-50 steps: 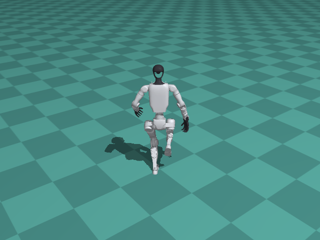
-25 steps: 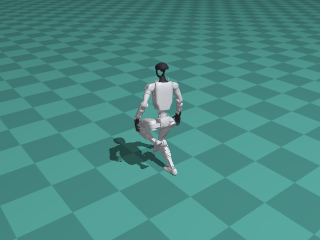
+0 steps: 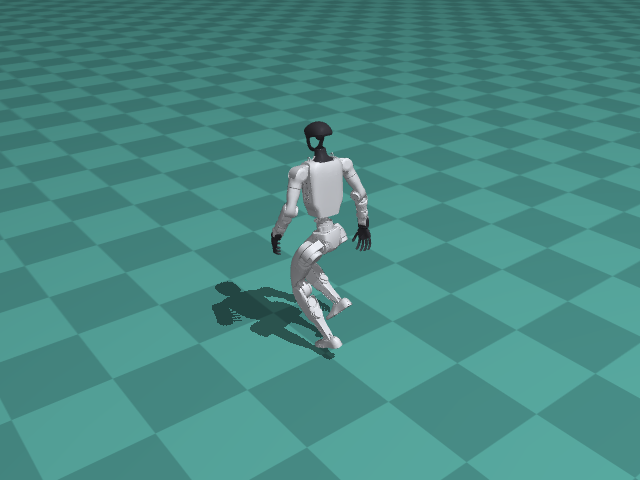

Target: Run

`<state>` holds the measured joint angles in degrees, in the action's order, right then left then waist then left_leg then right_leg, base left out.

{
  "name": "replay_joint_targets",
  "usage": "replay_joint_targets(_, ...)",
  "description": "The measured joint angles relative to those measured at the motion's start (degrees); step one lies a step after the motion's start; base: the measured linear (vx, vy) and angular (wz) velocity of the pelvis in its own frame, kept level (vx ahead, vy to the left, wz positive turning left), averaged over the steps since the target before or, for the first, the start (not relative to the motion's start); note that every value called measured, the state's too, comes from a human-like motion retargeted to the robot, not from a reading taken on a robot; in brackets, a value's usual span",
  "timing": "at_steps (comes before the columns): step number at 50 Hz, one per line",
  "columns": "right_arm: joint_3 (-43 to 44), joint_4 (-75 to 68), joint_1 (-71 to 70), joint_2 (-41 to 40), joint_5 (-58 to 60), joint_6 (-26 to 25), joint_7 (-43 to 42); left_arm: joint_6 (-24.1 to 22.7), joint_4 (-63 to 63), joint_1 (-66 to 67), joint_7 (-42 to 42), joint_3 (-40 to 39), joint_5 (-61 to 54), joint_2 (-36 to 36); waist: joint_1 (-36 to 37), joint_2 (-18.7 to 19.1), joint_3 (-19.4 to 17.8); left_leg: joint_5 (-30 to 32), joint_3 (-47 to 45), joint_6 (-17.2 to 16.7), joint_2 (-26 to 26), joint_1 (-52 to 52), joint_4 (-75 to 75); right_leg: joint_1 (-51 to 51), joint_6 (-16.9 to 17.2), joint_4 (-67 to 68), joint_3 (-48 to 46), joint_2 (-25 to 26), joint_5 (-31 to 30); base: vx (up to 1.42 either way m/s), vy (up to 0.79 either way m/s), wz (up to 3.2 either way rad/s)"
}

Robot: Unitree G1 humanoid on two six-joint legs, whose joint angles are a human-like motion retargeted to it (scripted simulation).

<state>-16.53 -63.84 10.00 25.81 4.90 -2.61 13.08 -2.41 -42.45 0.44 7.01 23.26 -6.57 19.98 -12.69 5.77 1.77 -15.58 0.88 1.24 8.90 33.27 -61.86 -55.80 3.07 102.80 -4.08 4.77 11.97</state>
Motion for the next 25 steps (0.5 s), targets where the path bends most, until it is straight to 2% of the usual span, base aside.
replay_joint_targets(2, 1.61, -0.45, 4.03, -0.59, -0.82, -0.27, -1.94, -0.12, -3.03, 1.53, 1.29, 1.54, 0.81, -1.63, -0.65, 1.71, 0.91, 1.2, -2.95, -1.27, -2.5, 5.23, -16.34, 6.16, -0.39, -17.24, 2.38, 1.68, -3.21, 0.08, -0.03, 2.82)
replay_joint_targets(5, 4.35, 1.03, 7.41, 0.17, -3.99, -1.3, -1.73, -0.71, -4.66, 1.46, 4.62, 2.62, 3.23, -0.64, 1.15, 4.32, 3.62, -0.22, -5.86, 0.31, -8.68, 13.86, -49.86, 13.37, -1.12, -38.98, 3.62, 3.62, -8.63, 0.01, -0.14, 2.58)
replay_joint_targets(7, 5.79, 1.58, 7.03, 1.12, -6.14, -2.21, -0.11, -0.99, -4.48, 1.13, 6.33, 1.86, 4.94, 1.2, 1.81, 3.28, 6.2, -0.95, -6.62, -0.46, -7.25, 22.1, -71.4, 15.75, -3.2, -44.4, 3.89, 1.58, -2.0, -0.09, -0.23, 2.38)
replay_joint_targets(9, 5.8, 1.02, 4.88, 1.67, -6.8, -3.18, 0.62, -0.76, -4.97, 0.98, 6.36, 0.06, 4.16, 2.01, 1.97, 1.76, 7.3, -0.72, -8.36, -1.72, -5.04, 31.34, -87.1, 16.22, -6.79, -43.13, 2.63, -0.73, 13.01, -0.15, -0.22, 2.14)
replay_joint_targets(10, 5.41, 0.54, 3.39, 1.77, -6.66, -3.56, 0.59, -0.46, -5.49, 0.95, 5.89, -1.23, 3.02, 1.98, 1.95, 1.14, 7.4, -0.53, -9.25, -2.45, -4.01, 35.78, -92.63, 15.9, -8.8, -41.29, 1.57, -1.71, 20.52, -0.12, -0.18, 1.9)
replay_joint_targets(12, 3.36, 0.62, 0.05, 1.25, -5.59, -3.22, -0.39, 0.37, -6.99, 1.46, 4.4, -3.8, -0.05, 0.67, 1.86, 0.6, 7.01, -3.29, -8.95, -1.54, -2.86, 41.01, -95.11, 14.35, -10.27, -37.16, -0.77, -2.45, 29.52, -0.06, -0.15, 1.5)
replay_joint_targets(13, 1.8, 1.19, -1.9, 0.91, -4.99, -2.75, -0.95, 0.77, -7.78, 1.72, 3.6, -4.66, -1.22, -0.07, 1.8, 0.49, 6.7, -5.01, -8.04, -0.54, -2.75, 42.36, -93.04, 13.89, -9.96, -35.61, -2.04, -2.76, 31.32, 0.0, -0.13, 0.81)
replay_joint_targets(15, -2.51, 3.19, -6.45, 0.08, -4.03, -1.78, -2.47, 1.28, -9.6, 1.7, 1.59, -6.23, -2.06, -1.49, 2.1, 0.29, 3.75, -8.23, -5.36, 2.53, -5.08, 39.5, -83.53, 16.79, -8.28, -35.97, -3.31, -1.81, 29.61, 0.07, -0.1, -0.03)
replay_joint_targets(18, -6.03, 9.39, -6.54, -1.59, -2.17, -0.01, -4.76, 1.11, -10.97, 4.33, -0.56, -4.06, 0.67, -2.25, 5.63, 0.24, 2.61, -11.88, -4.99, 6.91, -12.07, 29.89, -62.69, 20.83, -4.81, -39.54, -2.47, 2.06, 17.54, 0.18, 0.0, -0.63)
replay_joint_targets(20, -7.31, 12.79, -5.79, -2.41, -0.92, 0.7, -5.6, 1.08, -12.24, 6.01, -1.33, -2.47, 2.77, -2.94, 7.62, 0.29, 2.44, -11.67, -6.07, 7.32, -14.01, 23.19, -46.79, 22.11, -2.13, -40.9, -0.64, 4.38, 8.28, 0.18, 0.1, -0.36)
replay_joint_targets(22, -8.18, 14.81, -5.48, -2.84, 0.26, 1.01, -5.52, 1.1, -13.61, 7.24, -1.31, -1.61, 4.72, -3.79, 7.92, 0.04, 2.46, -10.46, -7.36, 6.37, -13.08, 16.83, -30.22, 21.31, -0.65, -38.45, 0.5, 4.7, 3.33, 0.15, 0.1, 0.27)
replay_joint_targets(23, -8.47, 15.5, -5.52, -2.84, 0.78, 1.18, -5.22, 1.02, -14.31, 7.53, -1.13, -1.3, 5.81, -4.19, 7.35, -0.34, 2.43, -10.02, -8.02, 5.8, -11.7, 13.74, -22.18, 20.38, -0.3, -35.9, 0.89, 4.11, 2.65, 0.14, 0.08, 0.86)
replay_joint_targets(25, -8.71, 16.42, -5.89, -2.42, 1.61, 1.82, -4.3, 0.53, -15.43, 7.26, -0.64, -0.69, 8.38, -4.54, 4.84, -1.47, 2.29, -9.89, -8.75, 5.09, -7.66, 7.97, -8.5, 17.88, -0.09, -29.48, 1.55, 1.87, 5.02, 0.14, 0.06, 1.44)
